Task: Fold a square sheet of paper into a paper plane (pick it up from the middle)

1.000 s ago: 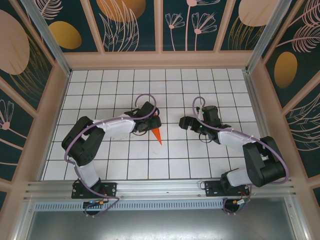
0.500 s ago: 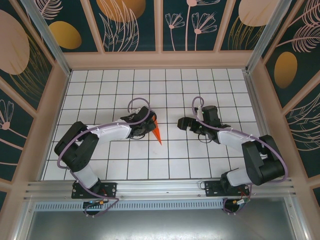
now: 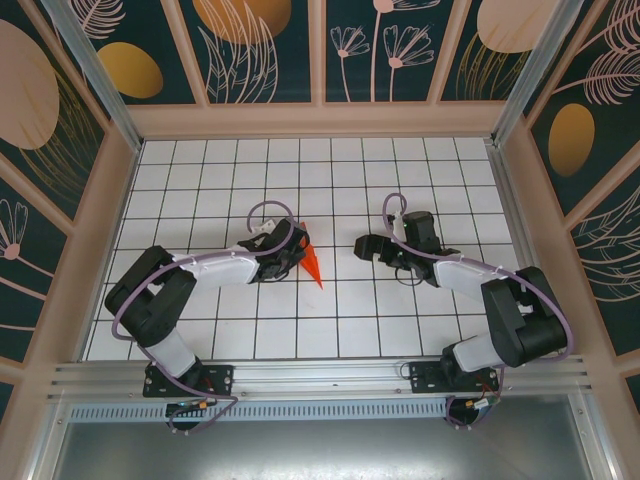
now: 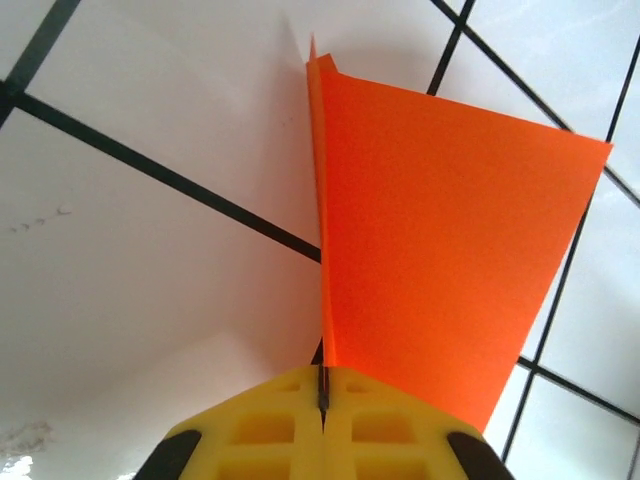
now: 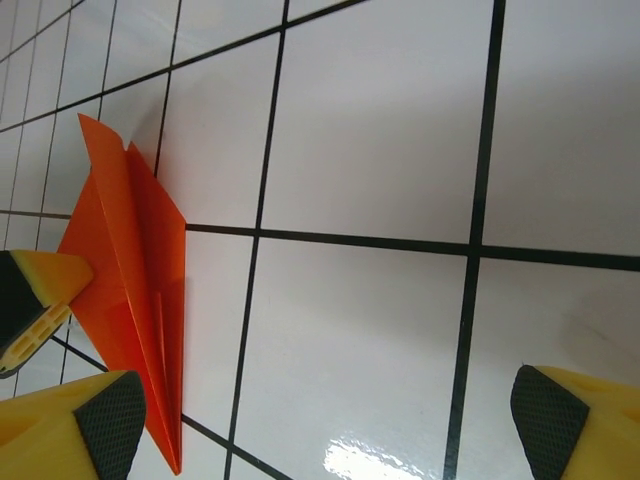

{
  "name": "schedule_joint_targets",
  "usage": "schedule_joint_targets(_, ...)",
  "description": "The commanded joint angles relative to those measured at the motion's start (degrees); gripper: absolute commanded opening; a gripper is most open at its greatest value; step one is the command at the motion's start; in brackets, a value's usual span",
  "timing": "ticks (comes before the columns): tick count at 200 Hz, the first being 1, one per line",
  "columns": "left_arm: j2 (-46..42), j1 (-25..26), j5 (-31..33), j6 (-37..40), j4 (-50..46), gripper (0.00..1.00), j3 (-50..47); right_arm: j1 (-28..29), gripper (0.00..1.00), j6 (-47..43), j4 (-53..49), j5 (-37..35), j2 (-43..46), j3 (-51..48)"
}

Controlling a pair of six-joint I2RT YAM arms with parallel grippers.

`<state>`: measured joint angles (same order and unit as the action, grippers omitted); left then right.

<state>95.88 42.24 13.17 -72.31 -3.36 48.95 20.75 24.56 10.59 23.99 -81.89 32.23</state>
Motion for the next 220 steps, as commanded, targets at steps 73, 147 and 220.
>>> schedule_joint_targets(73,-7.43,0.3,-9.63,10.1,18.52,0.0,0.18,-2.66,0.96,3.08,6.92,-4.73,10.02,-5.84)
schedule_joint_targets(147,-0.32,0.3,-20.23,8.44,38.39,0.0,-8.0,0.5,0.81,2.14,8.59,-3.61,11.94,-6.73)
schedule_joint_targets(220,5.11,0.18,-18.67,4.04,38.68,0.0,-12.6,15.67,0.61,8.69,3.96,-11.77,4.86,-0.89)
